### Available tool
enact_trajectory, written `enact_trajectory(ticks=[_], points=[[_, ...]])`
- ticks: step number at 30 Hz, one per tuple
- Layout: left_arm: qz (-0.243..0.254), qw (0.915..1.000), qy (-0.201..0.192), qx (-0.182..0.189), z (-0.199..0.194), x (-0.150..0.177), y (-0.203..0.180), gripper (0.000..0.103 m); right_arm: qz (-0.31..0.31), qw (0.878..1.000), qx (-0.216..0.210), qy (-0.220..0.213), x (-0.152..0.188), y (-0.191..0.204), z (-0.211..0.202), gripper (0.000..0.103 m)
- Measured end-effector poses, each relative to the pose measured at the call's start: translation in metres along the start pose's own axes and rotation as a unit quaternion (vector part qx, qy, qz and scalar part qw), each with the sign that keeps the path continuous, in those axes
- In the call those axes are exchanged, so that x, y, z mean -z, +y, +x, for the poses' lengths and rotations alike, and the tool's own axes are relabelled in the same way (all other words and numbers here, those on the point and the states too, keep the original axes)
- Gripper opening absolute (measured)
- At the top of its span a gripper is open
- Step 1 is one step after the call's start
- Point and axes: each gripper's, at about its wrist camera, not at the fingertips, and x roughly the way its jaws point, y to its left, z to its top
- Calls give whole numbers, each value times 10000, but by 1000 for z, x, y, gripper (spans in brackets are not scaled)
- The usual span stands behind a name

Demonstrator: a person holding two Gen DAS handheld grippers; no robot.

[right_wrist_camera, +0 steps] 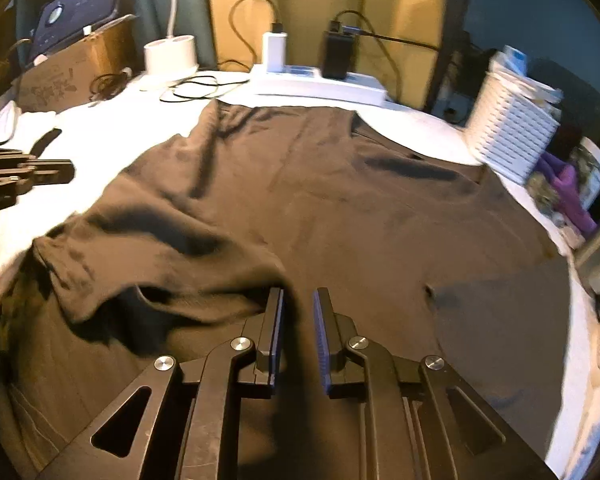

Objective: Fold small clothes

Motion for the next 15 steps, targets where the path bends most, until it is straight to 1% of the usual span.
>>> enact_trajectory(ticks=[1,2,3,4,5,6,7,8,9,10,11,15], points=[[10,10000,-32,21,-4,2,-3,10,64,10000,45,-4,4,-4,-4,16],[12,10000,-65,53,-9,4,-5,24,111,9999,98,-17,8,-8,-8,16],[10,9999,-102,87,-13,6,-7,41,163,9997,156,-33,12,-12,-12,16],[4,9998,-160,133,-18,8,-10,46,209,9996,198,-38,14,-15,-15,16],[-1,9996,-206,171,-22,9,-12,49,272,9993,248,-42,18,-19,-20,16],[12,9995,-233,201,-27,11,-15,49,320,9991,291,-41,22,-23,-23,18],[45,9994,-255,216,-31,13,-19,49,363,9988,330,-44,25,-26,-27,22],[80,9993,-279,223,-34,15,-22,49,420,9984,370,-53,29,-30,-31,42],[111,9992,-296,226,-38,17,-26,49,504,9979,394,-87,34,-34,-37,71],[148,9991,-310,238,-42,20,-30,49,572,9975,398,-145,38,-37,-42,79],[160,9991,-318,247,-45,22,-32,49,626,9970,404,-205,41,-41,-47,81],[182,9989,-341,257,-55,32,-41,49,746,9951,597,-265,60,-53,-68,81]])
